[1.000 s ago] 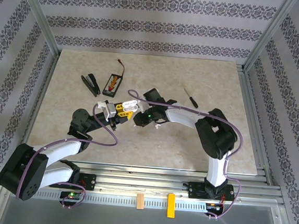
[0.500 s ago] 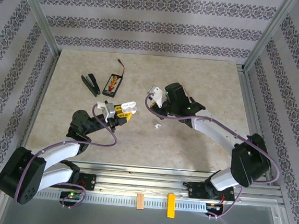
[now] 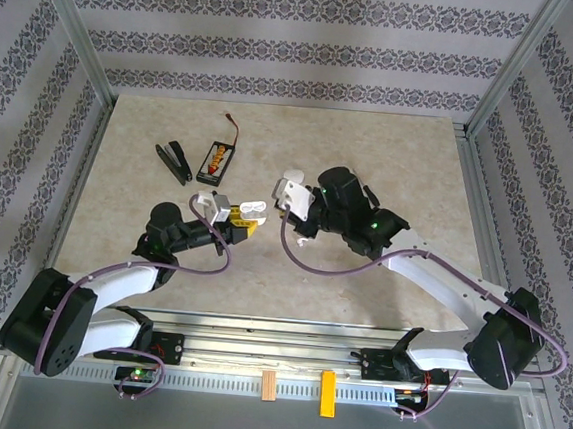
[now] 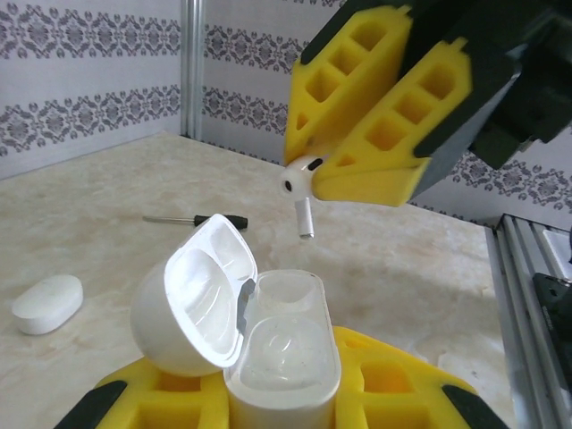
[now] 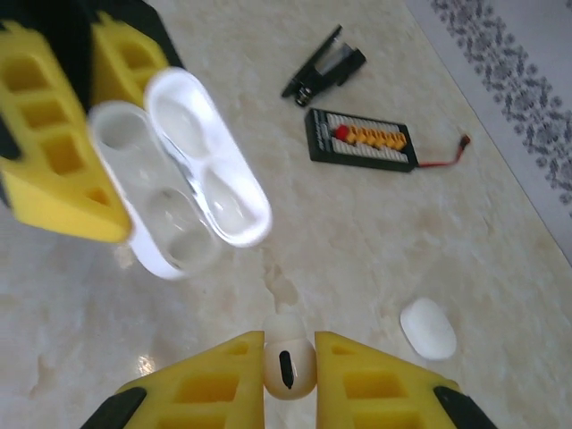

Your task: Insert wireless bluetooth earbuds into charging case

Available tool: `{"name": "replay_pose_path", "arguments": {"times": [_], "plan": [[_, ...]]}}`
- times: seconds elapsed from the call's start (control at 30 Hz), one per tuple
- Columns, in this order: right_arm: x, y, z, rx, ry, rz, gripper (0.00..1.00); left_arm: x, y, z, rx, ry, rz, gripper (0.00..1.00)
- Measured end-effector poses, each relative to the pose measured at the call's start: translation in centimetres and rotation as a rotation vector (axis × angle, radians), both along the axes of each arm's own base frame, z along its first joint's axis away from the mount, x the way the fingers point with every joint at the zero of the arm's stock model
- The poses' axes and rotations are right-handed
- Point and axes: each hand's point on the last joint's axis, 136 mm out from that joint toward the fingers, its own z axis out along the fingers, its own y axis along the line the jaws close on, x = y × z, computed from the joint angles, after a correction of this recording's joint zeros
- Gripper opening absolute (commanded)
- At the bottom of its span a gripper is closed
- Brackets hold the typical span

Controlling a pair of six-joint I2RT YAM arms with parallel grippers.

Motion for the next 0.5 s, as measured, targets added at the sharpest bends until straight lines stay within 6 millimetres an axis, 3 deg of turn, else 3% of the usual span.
{"name": "replay_pose_path", "arguments": {"times": [0.27,0.5], "plan": [[-1.9,1.9,2.2,0.023,-0.042,0.111,0.14,-0.4,-0.4,-0.4,0.0,0.037,-0.043,0.02],[-2.0,2.5,2.0,0.006,-0.048,0.144,0.14,-0.7,-0.8,0.2,-0.012,0.057,-0.082,0.02]]}}
